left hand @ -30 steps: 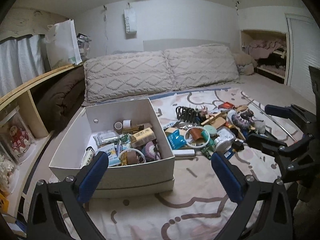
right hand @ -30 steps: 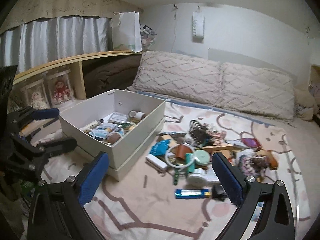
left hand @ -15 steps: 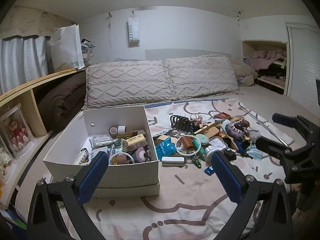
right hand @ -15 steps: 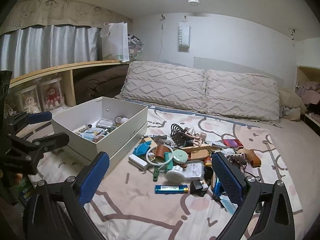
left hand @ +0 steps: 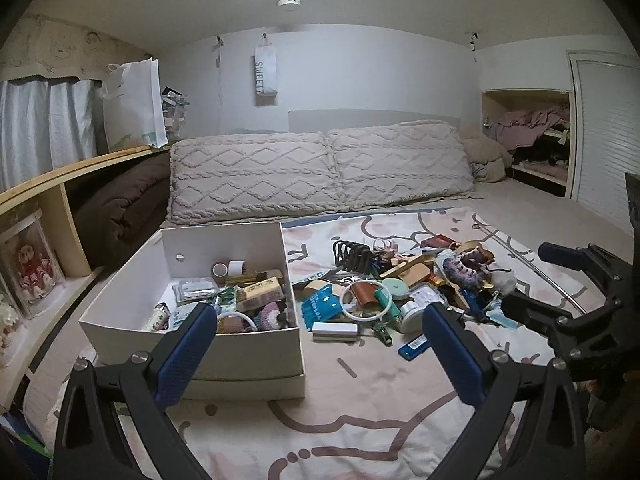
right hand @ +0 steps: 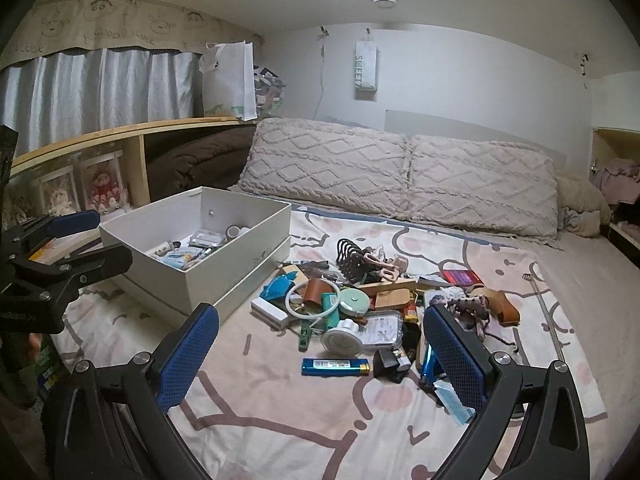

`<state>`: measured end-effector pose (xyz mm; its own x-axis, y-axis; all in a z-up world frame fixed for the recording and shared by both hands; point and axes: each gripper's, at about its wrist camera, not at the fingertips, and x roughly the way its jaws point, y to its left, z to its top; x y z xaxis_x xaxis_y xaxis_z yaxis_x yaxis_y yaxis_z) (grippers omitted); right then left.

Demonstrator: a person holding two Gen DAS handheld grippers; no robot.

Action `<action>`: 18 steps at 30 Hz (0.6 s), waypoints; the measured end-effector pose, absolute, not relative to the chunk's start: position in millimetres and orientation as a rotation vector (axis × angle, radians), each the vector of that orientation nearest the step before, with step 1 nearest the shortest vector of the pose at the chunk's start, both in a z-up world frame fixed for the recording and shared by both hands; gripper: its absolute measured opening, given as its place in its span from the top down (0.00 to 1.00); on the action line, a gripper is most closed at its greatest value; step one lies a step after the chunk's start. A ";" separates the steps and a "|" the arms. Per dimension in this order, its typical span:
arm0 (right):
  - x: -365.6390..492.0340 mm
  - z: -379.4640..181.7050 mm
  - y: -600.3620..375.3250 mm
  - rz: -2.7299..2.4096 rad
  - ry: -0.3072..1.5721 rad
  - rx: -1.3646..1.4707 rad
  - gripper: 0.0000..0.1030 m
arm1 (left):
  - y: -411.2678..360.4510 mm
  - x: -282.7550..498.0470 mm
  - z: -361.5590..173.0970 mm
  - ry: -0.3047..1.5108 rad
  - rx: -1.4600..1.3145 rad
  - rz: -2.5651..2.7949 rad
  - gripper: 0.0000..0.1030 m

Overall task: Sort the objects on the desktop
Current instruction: 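Move both grippers away from the white box back toward the pile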

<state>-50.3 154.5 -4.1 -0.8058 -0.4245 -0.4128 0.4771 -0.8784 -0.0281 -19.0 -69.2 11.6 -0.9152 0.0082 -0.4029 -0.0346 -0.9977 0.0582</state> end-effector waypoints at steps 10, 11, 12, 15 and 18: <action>-54.9 -15.4 163.1 -2.597 0.189 0.584 0.01 | -49.6 -35.4 -9.8 0.128 -0.704 2.996 0.00; -56.1 -16.9 164.2 -2.598 0.190 0.589 0.01 | -48.3 -36.7 -11.8 0.126 -0.708 2.991 0.00; -57.6 -18.6 165.4 -2.599 0.191 0.596 0.01 | -47.3 -38.2 -13.8 0.123 -0.713 2.986 0.00; -63.4 -26.1 169.1 -2.612 0.201 0.628 0.01 | -43.6 -44.5 -21.5 0.114 -0.735 2.962 0.00; -70.1 -34.7 174.7 -2.621 0.204 0.671 0.01 | -39.1 -50.5 -30.1 0.121 -0.766 2.940 0.00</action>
<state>-70.1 174.7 -34.7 -0.7931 -0.3656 -0.4872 0.4367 -0.8989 -0.0362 -50.5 -39.1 -30.1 -0.8682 0.0774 -0.4901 -0.1175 -0.9917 0.0517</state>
